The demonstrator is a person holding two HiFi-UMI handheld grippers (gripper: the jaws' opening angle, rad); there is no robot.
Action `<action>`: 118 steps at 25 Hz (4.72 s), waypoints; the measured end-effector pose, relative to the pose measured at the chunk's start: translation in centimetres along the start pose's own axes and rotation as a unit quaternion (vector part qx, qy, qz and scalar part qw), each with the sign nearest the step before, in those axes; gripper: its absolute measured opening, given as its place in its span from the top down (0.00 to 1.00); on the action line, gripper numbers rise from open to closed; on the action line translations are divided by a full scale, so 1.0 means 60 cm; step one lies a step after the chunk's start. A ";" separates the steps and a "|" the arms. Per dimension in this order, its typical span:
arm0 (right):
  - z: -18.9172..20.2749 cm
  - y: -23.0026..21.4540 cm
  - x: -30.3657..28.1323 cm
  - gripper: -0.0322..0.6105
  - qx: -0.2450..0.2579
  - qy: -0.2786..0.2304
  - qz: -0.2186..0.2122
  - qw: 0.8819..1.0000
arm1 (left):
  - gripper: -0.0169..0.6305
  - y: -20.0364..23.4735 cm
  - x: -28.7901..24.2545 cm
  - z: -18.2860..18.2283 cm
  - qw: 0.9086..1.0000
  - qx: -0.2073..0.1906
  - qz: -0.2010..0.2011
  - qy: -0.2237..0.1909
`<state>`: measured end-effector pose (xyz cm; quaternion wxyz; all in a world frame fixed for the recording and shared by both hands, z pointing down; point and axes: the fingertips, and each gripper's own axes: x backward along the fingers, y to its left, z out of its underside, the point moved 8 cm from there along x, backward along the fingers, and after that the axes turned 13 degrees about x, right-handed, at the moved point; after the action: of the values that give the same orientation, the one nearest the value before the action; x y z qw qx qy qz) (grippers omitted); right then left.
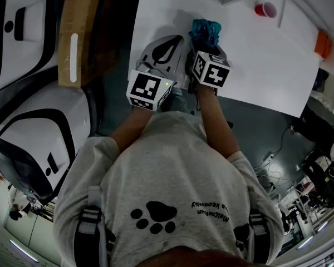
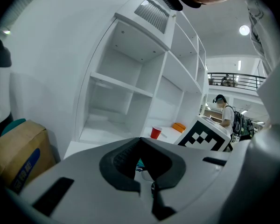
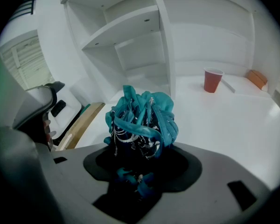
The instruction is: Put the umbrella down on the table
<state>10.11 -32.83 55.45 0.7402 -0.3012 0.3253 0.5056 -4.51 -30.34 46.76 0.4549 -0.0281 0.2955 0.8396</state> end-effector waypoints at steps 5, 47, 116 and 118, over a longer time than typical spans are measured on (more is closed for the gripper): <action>-0.001 -0.004 -0.007 0.55 -0.009 0.020 -0.002 1.000 | 0.96 0.002 -0.002 -0.002 1.000 0.000 -0.001 0.000; -0.043 0.030 0.114 0.47 0.048 -0.009 -0.013 0.999 | 0.96 -0.066 0.062 0.004 1.000 -0.009 0.004 -0.026; 0.111 0.153 0.593 0.90 0.173 -0.378 0.065 0.907 | 0.96 -0.340 0.356 -0.001 0.981 -0.098 0.055 -0.155; 0.112 0.157 0.593 0.90 0.177 -0.376 0.064 0.907 | 0.96 -0.338 0.357 0.002 0.982 -0.094 0.058 -0.154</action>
<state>12.28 -5.10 30.47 0.8148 0.0688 0.1251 0.5619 -1.18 -5.95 30.56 0.4409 0.0754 0.1426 0.8830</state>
